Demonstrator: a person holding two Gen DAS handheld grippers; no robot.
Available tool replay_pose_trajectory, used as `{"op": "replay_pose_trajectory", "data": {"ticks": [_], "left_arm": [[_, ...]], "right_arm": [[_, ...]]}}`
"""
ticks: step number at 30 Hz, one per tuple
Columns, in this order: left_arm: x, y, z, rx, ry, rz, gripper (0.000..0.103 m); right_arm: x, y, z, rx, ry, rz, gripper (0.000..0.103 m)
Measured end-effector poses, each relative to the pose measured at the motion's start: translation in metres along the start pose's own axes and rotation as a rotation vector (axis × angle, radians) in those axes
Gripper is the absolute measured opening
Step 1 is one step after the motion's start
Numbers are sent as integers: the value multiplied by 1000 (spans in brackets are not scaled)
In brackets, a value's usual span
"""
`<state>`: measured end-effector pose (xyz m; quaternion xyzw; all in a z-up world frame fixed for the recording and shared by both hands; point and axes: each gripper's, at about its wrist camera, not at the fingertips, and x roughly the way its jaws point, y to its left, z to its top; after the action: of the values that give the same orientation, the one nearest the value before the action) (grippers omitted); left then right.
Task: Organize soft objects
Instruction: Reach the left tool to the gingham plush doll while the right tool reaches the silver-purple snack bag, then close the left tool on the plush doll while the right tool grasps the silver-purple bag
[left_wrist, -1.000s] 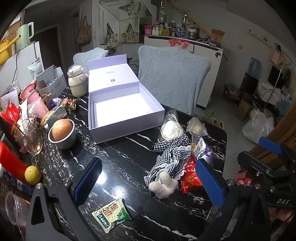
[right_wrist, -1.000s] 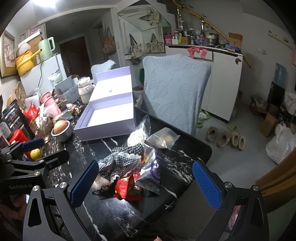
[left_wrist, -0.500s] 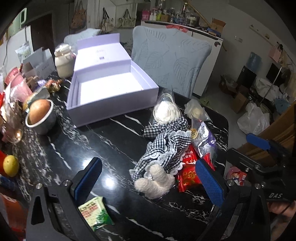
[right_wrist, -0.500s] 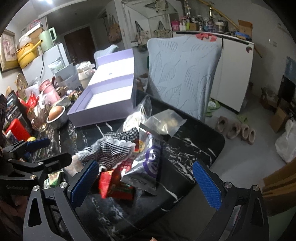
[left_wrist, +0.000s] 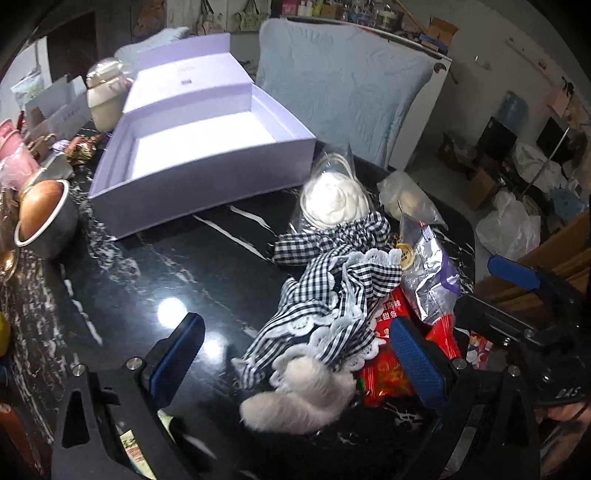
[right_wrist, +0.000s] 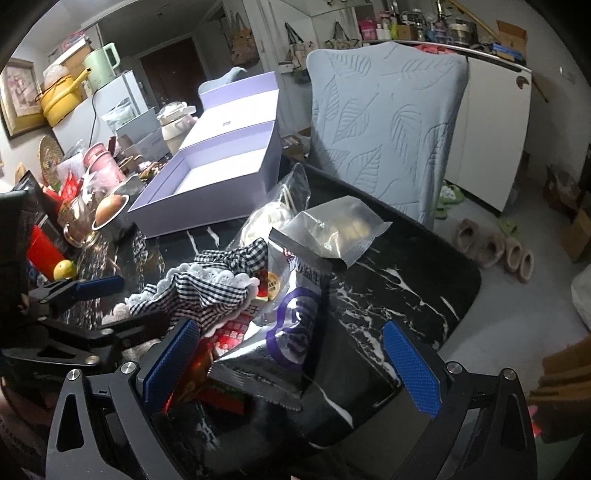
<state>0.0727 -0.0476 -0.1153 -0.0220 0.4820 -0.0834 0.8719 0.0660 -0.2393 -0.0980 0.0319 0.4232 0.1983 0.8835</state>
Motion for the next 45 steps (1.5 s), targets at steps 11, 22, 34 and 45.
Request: {"op": "replay_pose_trajectory", "data": {"ticks": [11,22,34,45], "left_arm": [[28,-8,-4,23,66,1,80],[6,6,-19,-16,3,-37,49],[-30,33,-45,-113,-15,31,48],[-32,33,-56,-147,-9,17,48]], "right_arm": [[6,-17,-7,26,23,0,102],[2,-15,-13,30,24,-4,102],[10,-13,-13,61,28,54,87],[40,-6,-10,62,89,107,75]]}}
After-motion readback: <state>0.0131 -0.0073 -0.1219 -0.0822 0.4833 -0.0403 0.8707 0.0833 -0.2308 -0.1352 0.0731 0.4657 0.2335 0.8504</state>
